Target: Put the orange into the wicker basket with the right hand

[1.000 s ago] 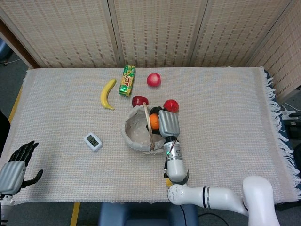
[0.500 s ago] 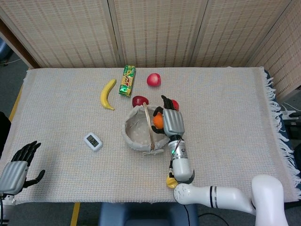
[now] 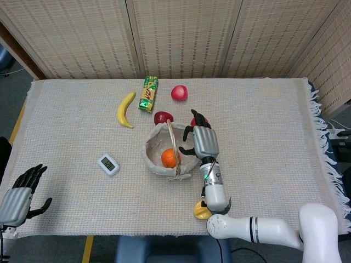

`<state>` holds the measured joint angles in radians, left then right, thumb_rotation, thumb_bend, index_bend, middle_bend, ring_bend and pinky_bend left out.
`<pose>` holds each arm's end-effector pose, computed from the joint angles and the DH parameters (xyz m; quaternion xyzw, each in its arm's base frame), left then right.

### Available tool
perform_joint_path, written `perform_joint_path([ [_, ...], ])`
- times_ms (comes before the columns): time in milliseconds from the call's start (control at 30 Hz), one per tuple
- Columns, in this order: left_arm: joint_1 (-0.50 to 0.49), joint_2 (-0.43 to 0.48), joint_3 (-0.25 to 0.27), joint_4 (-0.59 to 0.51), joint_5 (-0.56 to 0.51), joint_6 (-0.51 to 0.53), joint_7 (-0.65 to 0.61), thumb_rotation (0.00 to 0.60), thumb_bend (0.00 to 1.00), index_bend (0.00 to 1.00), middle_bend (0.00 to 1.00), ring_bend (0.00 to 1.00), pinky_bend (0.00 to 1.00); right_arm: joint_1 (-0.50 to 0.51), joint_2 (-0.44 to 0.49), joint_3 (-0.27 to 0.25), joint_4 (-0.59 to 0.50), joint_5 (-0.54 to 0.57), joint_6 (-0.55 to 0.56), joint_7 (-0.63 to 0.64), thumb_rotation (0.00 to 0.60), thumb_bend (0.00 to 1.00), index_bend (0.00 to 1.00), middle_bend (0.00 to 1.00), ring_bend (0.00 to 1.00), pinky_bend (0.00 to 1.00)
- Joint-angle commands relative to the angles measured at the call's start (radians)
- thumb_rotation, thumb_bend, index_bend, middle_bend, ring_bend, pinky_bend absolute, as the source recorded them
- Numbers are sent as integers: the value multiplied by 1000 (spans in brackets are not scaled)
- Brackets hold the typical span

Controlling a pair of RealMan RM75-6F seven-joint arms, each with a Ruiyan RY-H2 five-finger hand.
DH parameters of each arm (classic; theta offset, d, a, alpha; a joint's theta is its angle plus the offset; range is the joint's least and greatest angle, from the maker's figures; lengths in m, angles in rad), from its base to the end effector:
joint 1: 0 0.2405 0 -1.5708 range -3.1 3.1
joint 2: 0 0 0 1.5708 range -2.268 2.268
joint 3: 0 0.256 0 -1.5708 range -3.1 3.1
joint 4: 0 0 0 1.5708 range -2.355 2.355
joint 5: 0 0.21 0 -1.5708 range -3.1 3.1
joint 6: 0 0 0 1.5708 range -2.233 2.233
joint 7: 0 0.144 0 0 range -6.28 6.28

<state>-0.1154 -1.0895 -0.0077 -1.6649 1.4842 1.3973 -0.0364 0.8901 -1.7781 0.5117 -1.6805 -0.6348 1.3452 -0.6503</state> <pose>-0.3078 0.1797 0.1471 -0.6080 -0.4368 -0.3723 0.5486 -0.0345 -0.3548 -0.0059 0.5572 -0.5102 0.4624 0.4641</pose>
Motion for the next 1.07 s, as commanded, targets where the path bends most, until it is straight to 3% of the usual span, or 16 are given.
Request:
perform_joint_path([
  [33,1,3,0,1,-4,-3,-3,600,332,0,0,0,104,-49,83,-32,-117,-15,9,-9,600,67,649,0,0,156],
  [167,2,4,1,-3,-3,0,4,600,331,0,0,0,104,-174,324,-147,-368,-35,-1,-46,600,67,658,0,0,111],
  [300,2,3,1,-6,-7,-1,13,600,331,0,0,0,104,-276,501,-272,-478,-110,-7,-32,600,67,665,0,0,62],
  [467,3,-3,0,-7,-2,7,36,600,330,0,0,0,104,-424,651,-460,-492,-335,-6,72,600,67,674,0,0,42],
  [600,5,-8,1,-5,4,15,51,600,331,0,0,0,104,-533,691,-575,-423,-525,28,191,600,67,680,0,0,36],
  [633,5,-9,0,-4,5,16,53,600,330,0,0,0,104,-554,694,-596,-400,-564,39,211,600,67,576,0,0,35],
  [700,5,-12,0,1,9,20,58,600,330,0,0,0,104,-599,689,-632,-335,-655,77,244,600,67,134,0,0,32],
  [733,5,-13,0,3,10,21,59,600,330,0,0,0,104,-617,682,-644,-306,-690,95,253,600,67,27,0,0,32],
  [900,5,-15,0,9,12,23,65,600,329,0,0,0,104,-692,626,-661,-138,-836,199,286,600,67,0,0,0,31],
  [1067,5,-15,1,9,15,25,65,600,332,0,0,0,104,-715,597,-641,-76,-880,215,329,600,67,0,0,0,31],
])
